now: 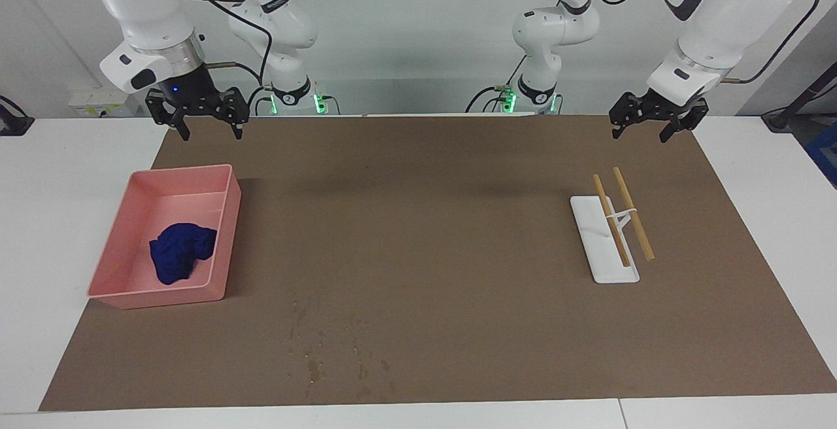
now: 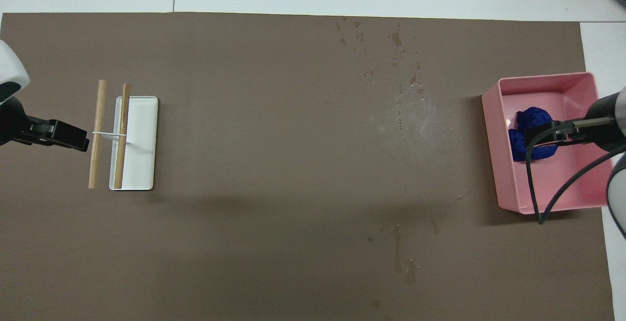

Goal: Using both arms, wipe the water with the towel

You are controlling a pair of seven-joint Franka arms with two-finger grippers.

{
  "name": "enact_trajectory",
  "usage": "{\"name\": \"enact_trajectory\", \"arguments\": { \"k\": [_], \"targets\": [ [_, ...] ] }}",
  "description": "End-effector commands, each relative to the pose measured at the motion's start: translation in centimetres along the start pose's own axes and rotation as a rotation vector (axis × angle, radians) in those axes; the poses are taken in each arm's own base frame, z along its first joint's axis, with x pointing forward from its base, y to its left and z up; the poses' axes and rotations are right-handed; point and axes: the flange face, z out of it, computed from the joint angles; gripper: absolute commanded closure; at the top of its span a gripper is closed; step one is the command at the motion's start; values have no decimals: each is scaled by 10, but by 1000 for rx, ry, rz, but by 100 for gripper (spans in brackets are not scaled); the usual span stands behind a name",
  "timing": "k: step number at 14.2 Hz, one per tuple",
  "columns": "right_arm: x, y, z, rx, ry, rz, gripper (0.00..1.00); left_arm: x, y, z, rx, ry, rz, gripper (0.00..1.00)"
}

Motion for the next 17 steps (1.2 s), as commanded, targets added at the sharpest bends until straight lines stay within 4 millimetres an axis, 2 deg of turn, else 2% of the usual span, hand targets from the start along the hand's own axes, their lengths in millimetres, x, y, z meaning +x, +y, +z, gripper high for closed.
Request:
{"name": "enact_trajectory", "arguments": {
  "k": [1, 3, 5, 9, 10, 13, 15, 16, 17],
  "targets": [
    [1, -3, -3, 37, 19, 16, 0, -9, 1, -1, 1, -1, 8, 0],
    [2, -4, -3, 40, 24, 12, 0, -9, 1, -1, 1, -1, 8, 0],
    [1, -3, -17, 47, 34, 11, 0, -9, 1, -1, 1, -1, 8, 0],
    [-14, -5, -32, 20, 11, 14, 0, -9, 1, -1, 1, -1, 8, 0],
    [-18, -5, -42, 20, 10, 15, 0, -9, 1, -1, 1, -1, 8, 0],
    [-18, -6, -51, 15, 38, 13, 0, -9, 1, -1, 1, -1, 8, 0],
    [-20, -11, -53, 16, 41, 2, 0, -9, 1, -1, 1, -1, 8, 0],
    [-21, -25, -56, 13, 55, -19, 0, -9, 0, -1, 1, -1, 6, 0],
    [-19, -27, -57, 13, 73, -22, 0, -9, 1, -1, 1, -1, 8, 0]
  ]
}}
